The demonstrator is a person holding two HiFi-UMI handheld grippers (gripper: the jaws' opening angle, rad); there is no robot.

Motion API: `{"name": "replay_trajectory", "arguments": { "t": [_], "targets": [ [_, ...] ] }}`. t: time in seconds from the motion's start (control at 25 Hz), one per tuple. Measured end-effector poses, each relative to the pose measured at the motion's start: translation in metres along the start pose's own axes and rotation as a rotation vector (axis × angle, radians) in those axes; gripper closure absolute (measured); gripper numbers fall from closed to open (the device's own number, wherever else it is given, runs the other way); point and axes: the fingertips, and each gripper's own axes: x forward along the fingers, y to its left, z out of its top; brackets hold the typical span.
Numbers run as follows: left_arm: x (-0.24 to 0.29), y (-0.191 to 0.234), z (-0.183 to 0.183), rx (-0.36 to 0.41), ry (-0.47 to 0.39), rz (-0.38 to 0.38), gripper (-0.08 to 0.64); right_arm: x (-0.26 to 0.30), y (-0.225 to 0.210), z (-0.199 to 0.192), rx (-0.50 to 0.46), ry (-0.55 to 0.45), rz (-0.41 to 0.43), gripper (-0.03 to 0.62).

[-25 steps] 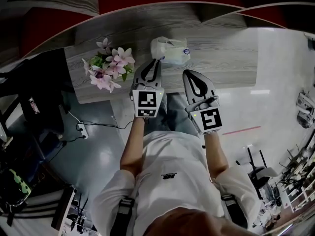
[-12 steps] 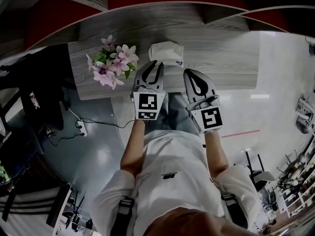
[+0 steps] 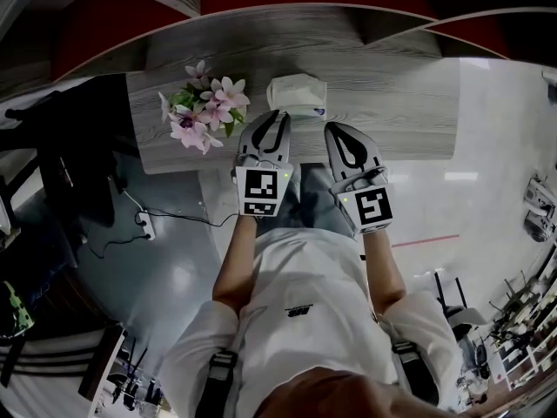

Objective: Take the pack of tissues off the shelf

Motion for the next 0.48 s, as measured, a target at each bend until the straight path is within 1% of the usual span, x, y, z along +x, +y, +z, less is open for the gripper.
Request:
{"name": "replay_trajectory", "arguments": {
  "t": [0.48],
  "targets": [
    [-0.0068, 0.0004, 0.0035, 0.004, -0.008, 0.004, 0.489, -0.0014, 0.0019, -0.0037, -0.001, 0.009, -0.001, 0.569]
  ]
}}
